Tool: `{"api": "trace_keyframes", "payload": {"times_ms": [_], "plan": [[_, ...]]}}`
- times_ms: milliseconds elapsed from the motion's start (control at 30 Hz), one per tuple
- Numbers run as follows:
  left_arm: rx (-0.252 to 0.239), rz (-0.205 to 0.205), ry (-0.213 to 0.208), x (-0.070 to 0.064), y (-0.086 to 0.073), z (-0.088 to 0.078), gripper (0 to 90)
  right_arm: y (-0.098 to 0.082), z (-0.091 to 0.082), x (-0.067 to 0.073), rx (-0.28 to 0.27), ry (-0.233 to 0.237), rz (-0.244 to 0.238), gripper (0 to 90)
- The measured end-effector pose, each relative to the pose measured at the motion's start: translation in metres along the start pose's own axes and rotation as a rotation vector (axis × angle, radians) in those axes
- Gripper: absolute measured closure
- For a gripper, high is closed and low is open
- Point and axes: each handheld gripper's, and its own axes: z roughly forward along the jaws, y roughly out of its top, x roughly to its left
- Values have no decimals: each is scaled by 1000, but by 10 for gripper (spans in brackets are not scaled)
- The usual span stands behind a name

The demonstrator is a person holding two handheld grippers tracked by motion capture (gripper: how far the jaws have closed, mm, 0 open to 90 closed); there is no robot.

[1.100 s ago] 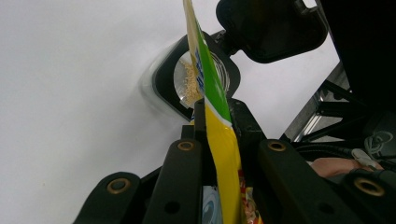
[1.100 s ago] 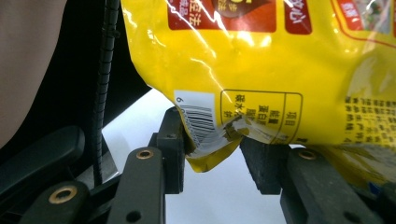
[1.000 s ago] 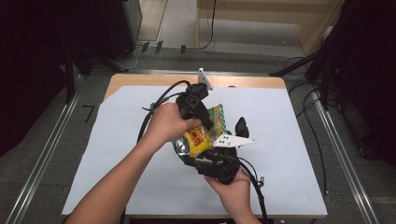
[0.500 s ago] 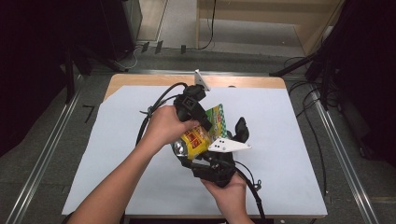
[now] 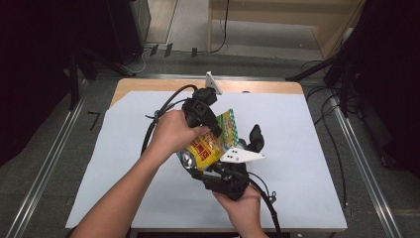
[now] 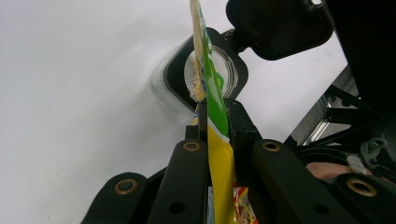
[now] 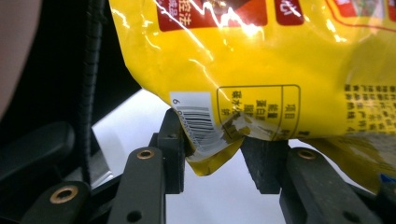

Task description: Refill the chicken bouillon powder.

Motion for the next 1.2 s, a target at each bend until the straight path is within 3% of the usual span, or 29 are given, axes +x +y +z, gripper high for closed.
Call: {"api": "trace_keyframes", "payload": {"times_ms": [100, 233, 367, 733, 833, 1033, 1133, 1200], "plan": [[-9, 1, -31, 3, 1, -1, 864, 1, -2, -2, -18, 12, 14, 642], [-16, 11, -39, 0, 3, 2, 840, 5, -5, -5, -30, 33, 50, 642], [-11, 23, -20, -6, 5, 7, 830, 6, -7, -9, -33, 39, 76, 640], [0, 50, 22, -18, 11, 9, 832, 8, -10, -11, -30, 26, 60, 635], [3, 58, 27, -20, 11, 9, 832, 10, -10, -10, -20, 14, 35, 617], [0, 62, 39, -23, 11, 9, 834, 10, -6, -3, 7, -29, -62, 558], [5, 61, 37, -23, 11, 9, 834, 10, -4, 0, 21, -62, -112, 576], [7, 64, 36, -24, 11, 8, 831, 10, -4, -1, 21, -55, -111, 597]]}}
